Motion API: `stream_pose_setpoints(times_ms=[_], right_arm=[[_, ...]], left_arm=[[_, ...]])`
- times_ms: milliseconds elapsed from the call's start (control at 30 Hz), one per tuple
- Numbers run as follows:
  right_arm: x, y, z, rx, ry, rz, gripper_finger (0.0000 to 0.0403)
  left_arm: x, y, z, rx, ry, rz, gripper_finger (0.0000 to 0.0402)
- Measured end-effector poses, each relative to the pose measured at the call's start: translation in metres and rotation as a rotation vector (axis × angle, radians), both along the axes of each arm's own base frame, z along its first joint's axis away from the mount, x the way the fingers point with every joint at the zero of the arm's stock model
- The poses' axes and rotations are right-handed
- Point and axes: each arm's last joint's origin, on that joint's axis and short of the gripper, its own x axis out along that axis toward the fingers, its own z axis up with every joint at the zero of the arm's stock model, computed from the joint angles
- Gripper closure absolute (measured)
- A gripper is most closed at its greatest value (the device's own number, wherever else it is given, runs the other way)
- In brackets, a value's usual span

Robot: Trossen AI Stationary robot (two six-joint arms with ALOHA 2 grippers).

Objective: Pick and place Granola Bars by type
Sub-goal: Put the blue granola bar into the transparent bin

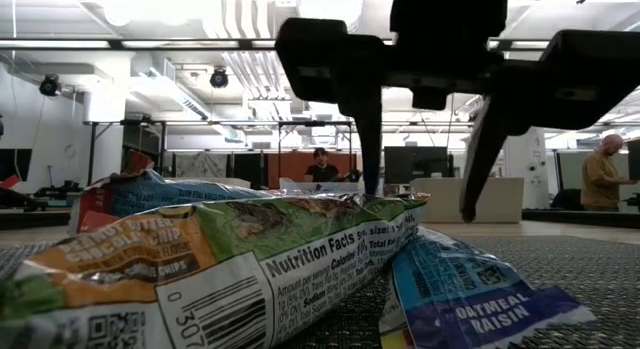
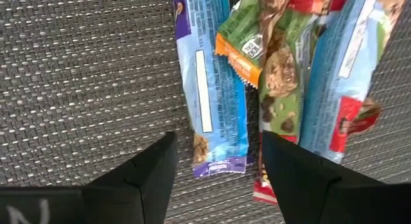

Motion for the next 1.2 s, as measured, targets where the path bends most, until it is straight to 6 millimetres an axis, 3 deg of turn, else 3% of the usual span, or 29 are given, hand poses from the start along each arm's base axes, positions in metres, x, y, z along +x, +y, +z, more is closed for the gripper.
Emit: stream_pose_setpoints(times_ms=[333,1200], right_arm=[[-0.008,-0.003,-0.014,-0.014,0.042,-0.006,0.0186],[-0.001,0.005,-0.006,0.021,-0.023,-0.005,0.0186]], left_arm=[[0.000,0.000,0.000,0.000,-0.002,0.005,0.0401],[0.000,0.001,0.000,0.007,-0.002,0.020,0.0401]])
